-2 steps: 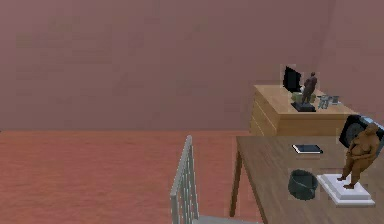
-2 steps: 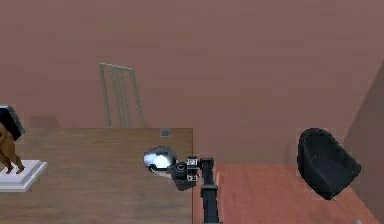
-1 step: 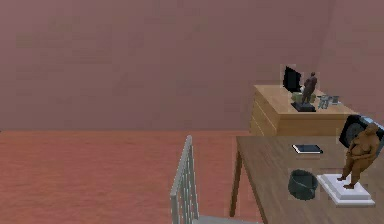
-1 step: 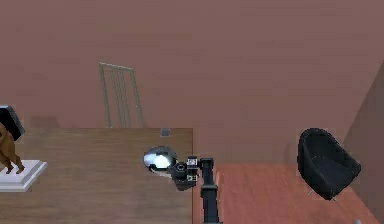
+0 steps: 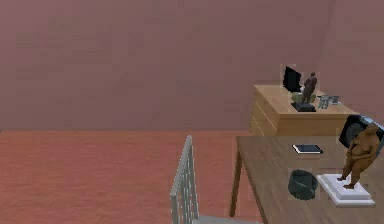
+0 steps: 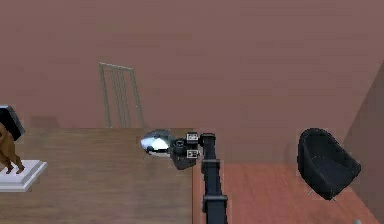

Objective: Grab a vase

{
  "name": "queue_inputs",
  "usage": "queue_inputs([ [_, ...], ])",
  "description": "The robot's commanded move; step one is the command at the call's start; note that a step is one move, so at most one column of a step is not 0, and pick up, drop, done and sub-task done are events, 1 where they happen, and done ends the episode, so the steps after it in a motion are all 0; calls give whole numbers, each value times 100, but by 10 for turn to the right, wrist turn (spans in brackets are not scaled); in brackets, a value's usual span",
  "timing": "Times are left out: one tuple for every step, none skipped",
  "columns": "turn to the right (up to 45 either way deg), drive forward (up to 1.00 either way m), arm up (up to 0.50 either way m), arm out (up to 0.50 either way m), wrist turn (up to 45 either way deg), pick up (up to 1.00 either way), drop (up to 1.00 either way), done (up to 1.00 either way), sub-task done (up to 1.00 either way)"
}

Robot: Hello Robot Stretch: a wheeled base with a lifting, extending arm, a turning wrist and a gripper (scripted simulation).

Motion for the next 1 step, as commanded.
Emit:
queue_inputs([
  [0,0,0,0,0,0,0,100,0],
])
